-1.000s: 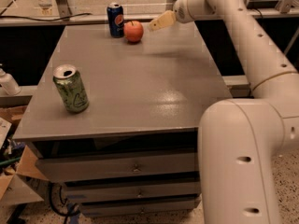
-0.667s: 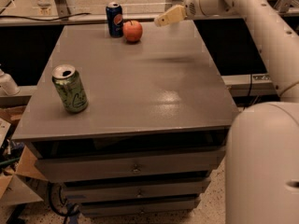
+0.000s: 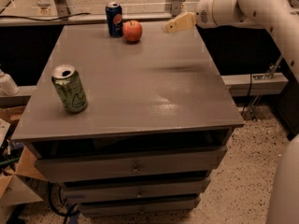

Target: Move apple near pepsi can

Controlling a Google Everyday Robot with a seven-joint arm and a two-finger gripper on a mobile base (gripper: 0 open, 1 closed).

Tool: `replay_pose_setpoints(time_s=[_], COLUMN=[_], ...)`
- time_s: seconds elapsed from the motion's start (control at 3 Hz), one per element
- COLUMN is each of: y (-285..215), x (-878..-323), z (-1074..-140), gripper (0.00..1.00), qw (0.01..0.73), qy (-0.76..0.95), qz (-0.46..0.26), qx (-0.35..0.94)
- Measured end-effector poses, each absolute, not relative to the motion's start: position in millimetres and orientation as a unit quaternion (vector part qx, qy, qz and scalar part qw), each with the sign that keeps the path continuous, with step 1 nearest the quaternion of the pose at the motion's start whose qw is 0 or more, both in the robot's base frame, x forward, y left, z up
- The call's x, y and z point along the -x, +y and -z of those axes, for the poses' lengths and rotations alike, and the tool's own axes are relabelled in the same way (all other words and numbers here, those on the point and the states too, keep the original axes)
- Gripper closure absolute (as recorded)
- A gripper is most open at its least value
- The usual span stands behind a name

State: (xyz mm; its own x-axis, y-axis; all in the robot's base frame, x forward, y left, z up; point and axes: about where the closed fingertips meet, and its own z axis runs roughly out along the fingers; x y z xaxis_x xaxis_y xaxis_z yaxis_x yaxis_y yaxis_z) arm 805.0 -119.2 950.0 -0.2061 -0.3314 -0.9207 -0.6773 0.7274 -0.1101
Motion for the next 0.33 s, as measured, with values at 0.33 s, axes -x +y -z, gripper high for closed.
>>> replay_pose_setpoints(time_s=[0.33], y=[-118.3], x=[-805.3], z=[-949.9], gripper=[0.00], qw=[0.535], qy=[0.759], qz=[-0.162], qx=[0.332])
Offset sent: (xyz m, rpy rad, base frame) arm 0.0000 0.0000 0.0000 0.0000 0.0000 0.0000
